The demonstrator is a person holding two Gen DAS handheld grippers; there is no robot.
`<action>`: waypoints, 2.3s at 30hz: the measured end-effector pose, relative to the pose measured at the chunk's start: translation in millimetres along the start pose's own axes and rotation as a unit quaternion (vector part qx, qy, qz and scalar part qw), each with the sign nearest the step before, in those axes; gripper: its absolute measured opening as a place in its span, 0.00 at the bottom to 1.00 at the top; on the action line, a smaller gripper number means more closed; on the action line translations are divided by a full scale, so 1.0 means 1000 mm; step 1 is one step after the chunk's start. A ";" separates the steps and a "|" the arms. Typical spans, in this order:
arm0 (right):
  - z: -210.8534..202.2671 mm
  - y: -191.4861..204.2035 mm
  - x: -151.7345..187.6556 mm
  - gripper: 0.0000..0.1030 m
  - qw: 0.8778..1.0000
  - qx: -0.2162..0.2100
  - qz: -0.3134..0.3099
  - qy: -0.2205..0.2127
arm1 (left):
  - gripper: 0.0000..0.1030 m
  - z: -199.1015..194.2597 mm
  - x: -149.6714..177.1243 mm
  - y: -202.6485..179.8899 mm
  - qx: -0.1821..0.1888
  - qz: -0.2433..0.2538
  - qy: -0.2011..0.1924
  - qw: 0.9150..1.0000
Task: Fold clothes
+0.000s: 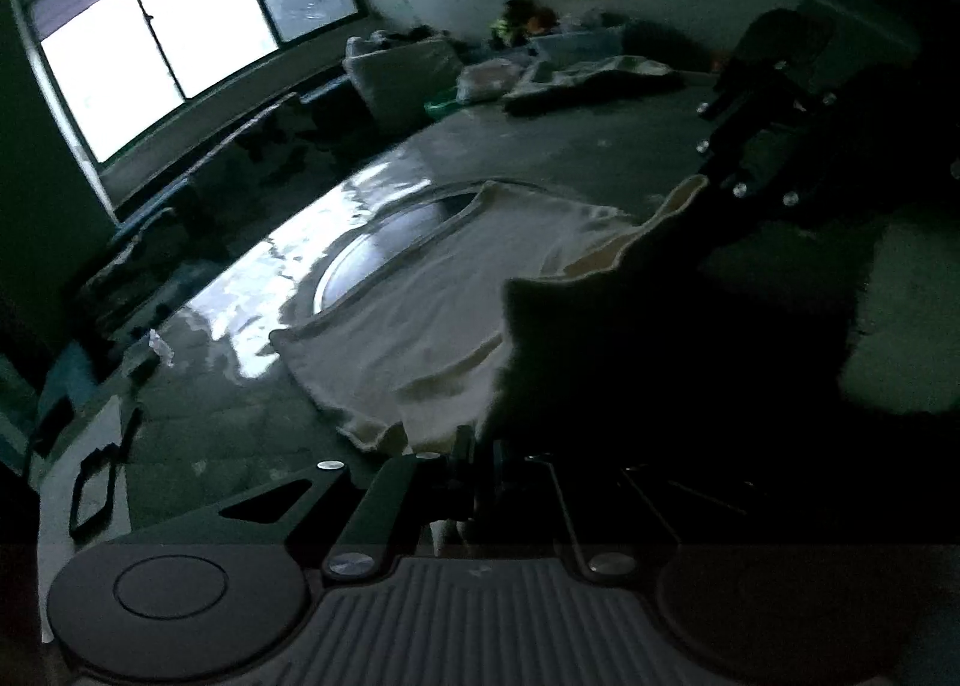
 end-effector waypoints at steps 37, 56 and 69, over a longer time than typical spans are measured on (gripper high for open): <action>0.133 -0.150 -0.037 0.17 0.989 0.013 0.143 0.033 | 0.08 0.175 -0.047 0.124 -0.058 -0.080 0.042 0.994; 0.139 -0.149 -0.050 0.33 0.984 0.011 0.177 -0.006 | 0.21 0.168 -0.051 0.168 -0.111 -0.205 0.028 0.972; 0.181 -0.138 -0.060 0.23 0.981 0.041 0.186 0.030 | 0.21 0.127 -0.040 0.124 -0.065 -0.210 0.008 0.976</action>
Point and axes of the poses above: each gripper's, at about its wrist camera, not at the fingertips, and z roughly the way its jaws point, y to its left, x to its underside, the point moved 7 cm from there along z, roughly the way its jaws point, and after that the axes turned 3 degrees about z, right-handed, at the moved point
